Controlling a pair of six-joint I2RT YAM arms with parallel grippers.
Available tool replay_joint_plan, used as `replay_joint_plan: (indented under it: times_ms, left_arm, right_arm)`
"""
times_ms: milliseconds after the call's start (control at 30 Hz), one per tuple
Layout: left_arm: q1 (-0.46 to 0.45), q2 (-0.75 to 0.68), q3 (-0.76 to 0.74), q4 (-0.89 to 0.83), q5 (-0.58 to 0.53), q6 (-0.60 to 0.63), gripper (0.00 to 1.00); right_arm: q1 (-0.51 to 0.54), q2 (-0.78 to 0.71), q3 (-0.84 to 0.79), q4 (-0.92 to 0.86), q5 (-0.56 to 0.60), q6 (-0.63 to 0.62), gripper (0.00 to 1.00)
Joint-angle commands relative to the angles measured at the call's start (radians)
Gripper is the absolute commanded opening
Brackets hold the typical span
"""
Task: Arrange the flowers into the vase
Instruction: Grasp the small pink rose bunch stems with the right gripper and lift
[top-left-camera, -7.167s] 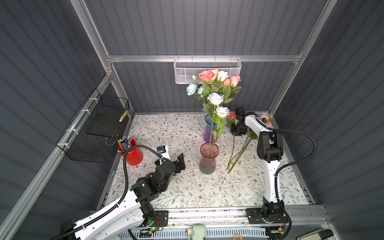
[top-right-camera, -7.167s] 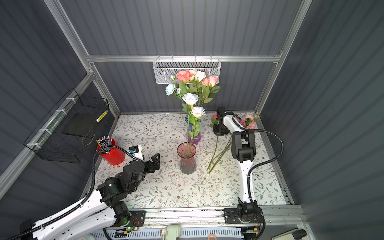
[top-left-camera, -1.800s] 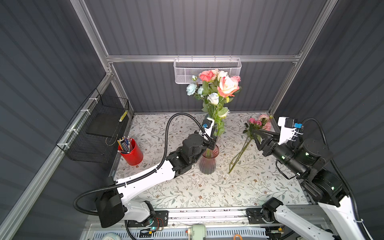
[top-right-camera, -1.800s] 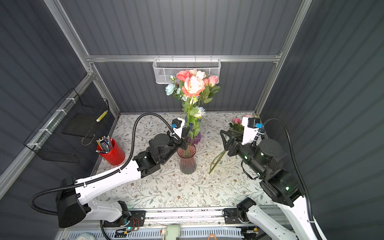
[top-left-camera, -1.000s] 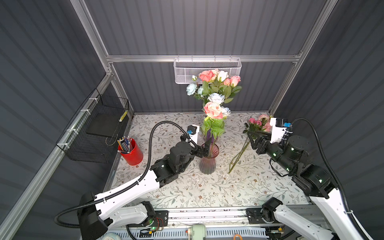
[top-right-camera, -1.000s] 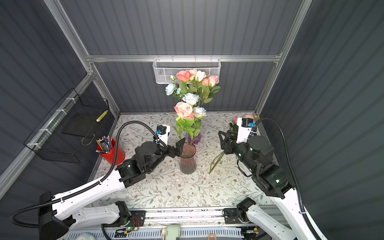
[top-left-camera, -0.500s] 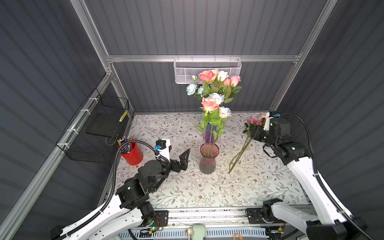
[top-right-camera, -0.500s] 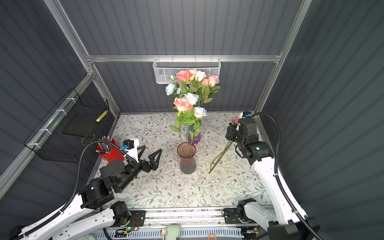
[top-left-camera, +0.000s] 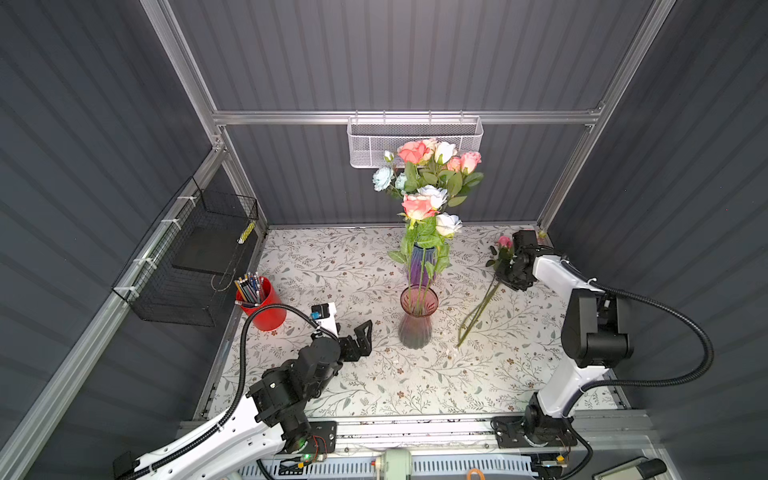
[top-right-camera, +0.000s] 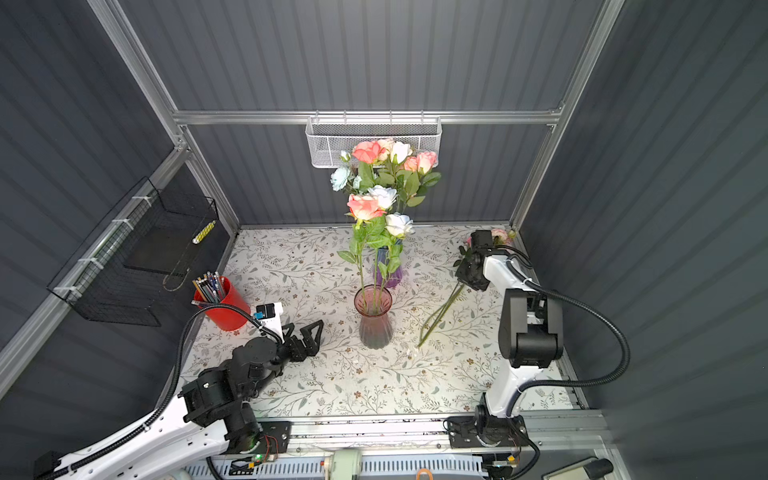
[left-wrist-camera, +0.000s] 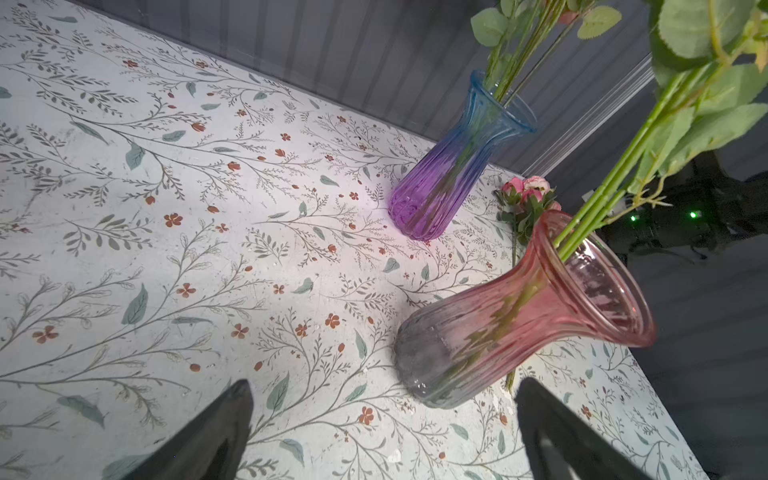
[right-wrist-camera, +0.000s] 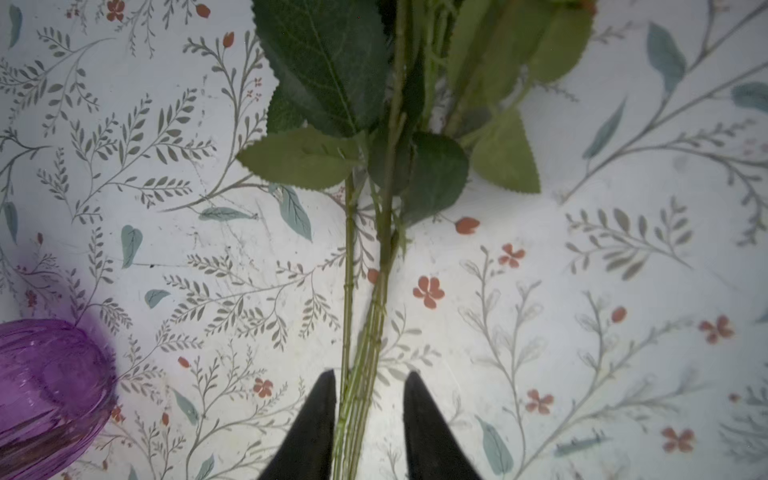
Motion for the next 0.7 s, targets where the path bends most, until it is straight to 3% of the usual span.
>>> replay_joint_plan:
  times_ms: [0,433,667]
  left_arm:
    - [0.001,0.003,0.005,0.016,0.001,-0.009,0.99]
    - [0.001,-0.092,-0.023,-0.023,-0.051,0.004,0.99]
    - [0.001,-0.073,-0.019,-0.007,-0.064,0.019,0.99]
  right_arm:
    - [-0.001,0.061,0.075,-0.045,-0.012,0.002,0.33]
    - [-0.029,0.176,0.111,-0.056,0.010,0.009,0.33]
    - [-0.039,0.170,0.092,-0.017,-0.025,0.003,0.11]
